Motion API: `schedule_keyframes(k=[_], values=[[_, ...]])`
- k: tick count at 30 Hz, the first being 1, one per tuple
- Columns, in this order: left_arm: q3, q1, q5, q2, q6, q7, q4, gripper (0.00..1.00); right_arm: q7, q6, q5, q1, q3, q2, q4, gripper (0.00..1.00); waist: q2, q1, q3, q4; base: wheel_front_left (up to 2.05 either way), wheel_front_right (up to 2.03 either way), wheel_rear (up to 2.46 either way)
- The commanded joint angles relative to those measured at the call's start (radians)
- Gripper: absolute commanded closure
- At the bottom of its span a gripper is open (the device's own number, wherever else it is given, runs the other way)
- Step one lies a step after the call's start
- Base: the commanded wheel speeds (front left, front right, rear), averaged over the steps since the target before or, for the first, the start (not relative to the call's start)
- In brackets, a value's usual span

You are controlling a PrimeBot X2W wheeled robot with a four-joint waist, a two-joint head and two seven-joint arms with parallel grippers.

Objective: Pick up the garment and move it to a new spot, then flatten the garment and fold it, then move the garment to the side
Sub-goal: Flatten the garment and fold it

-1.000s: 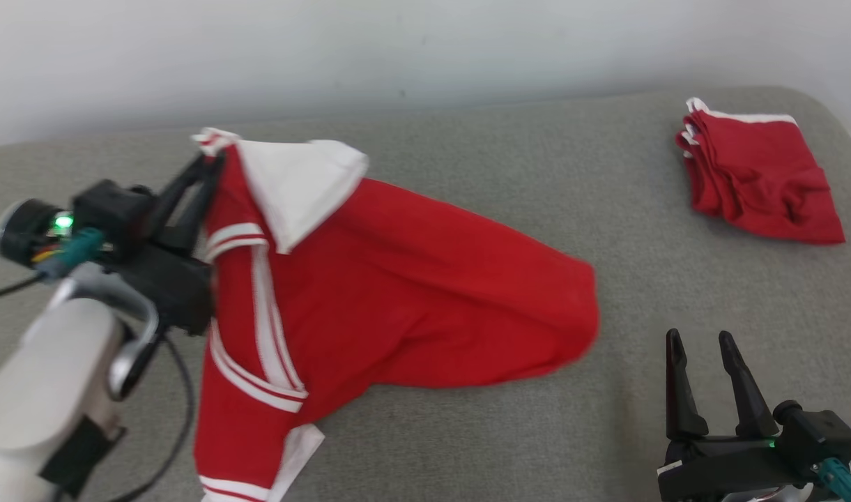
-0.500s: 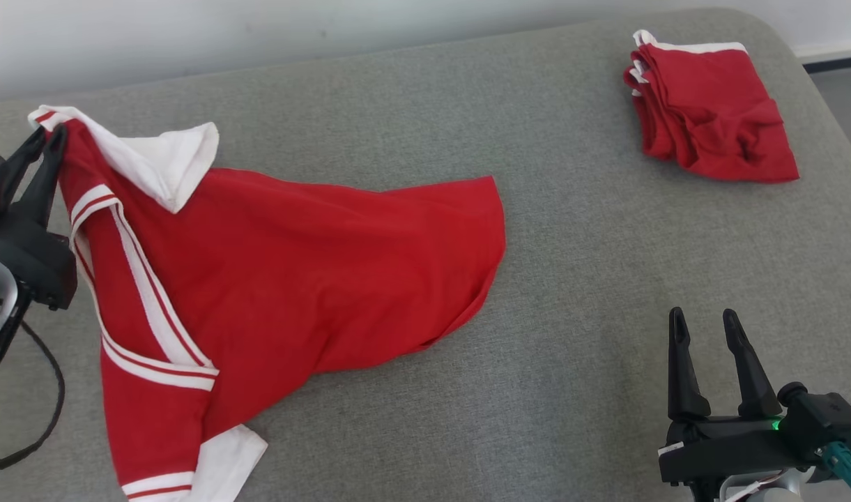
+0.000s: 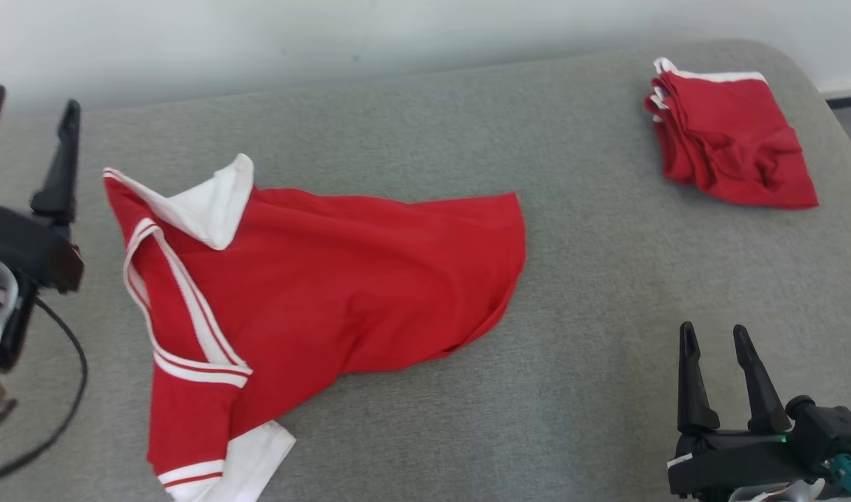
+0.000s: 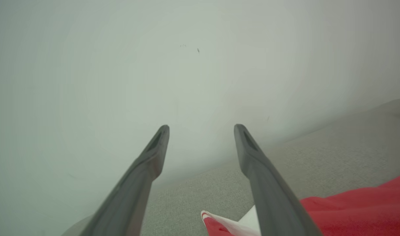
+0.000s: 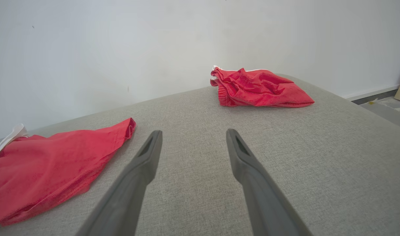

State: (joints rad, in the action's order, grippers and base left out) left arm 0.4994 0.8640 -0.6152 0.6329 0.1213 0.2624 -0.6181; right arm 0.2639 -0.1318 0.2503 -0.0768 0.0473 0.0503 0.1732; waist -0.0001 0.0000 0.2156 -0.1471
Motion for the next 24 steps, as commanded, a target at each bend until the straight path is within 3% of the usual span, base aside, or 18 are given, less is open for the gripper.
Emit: schedule_keyframes(k=[1, 17, 24], values=[[-0.023, -0.045, 0.014, -0.012, -0.009, 0.003, 0.03, 0.0, 0.0, 0.003, 0.001, 0.014, 0.002, 0.0, 0.005, 0.0, 0.0001, 0.0, -0.052, 0.053, 0.0, 0.0, 0.0], [-0.256, -0.452, 0.124, -0.136, -0.093, 0.003, 0.372, 0.0, 0.0, 0.003, 0.015, 0.062, 0.006, 0.0, 0.036, 0.0, 0.0001, 0.0, -0.168, 0.181, 0.0, 0.0, 0.0], [-0.275, -0.594, 0.171, -0.185, -0.085, 0.003, 0.46, 0.0, 0.0, 0.003, 0.016, 0.072, 0.005, 0.0, 0.037, 0.0, 0.0001, 0.0, -0.179, 0.193, 0.0, 0.0, 0.0]])
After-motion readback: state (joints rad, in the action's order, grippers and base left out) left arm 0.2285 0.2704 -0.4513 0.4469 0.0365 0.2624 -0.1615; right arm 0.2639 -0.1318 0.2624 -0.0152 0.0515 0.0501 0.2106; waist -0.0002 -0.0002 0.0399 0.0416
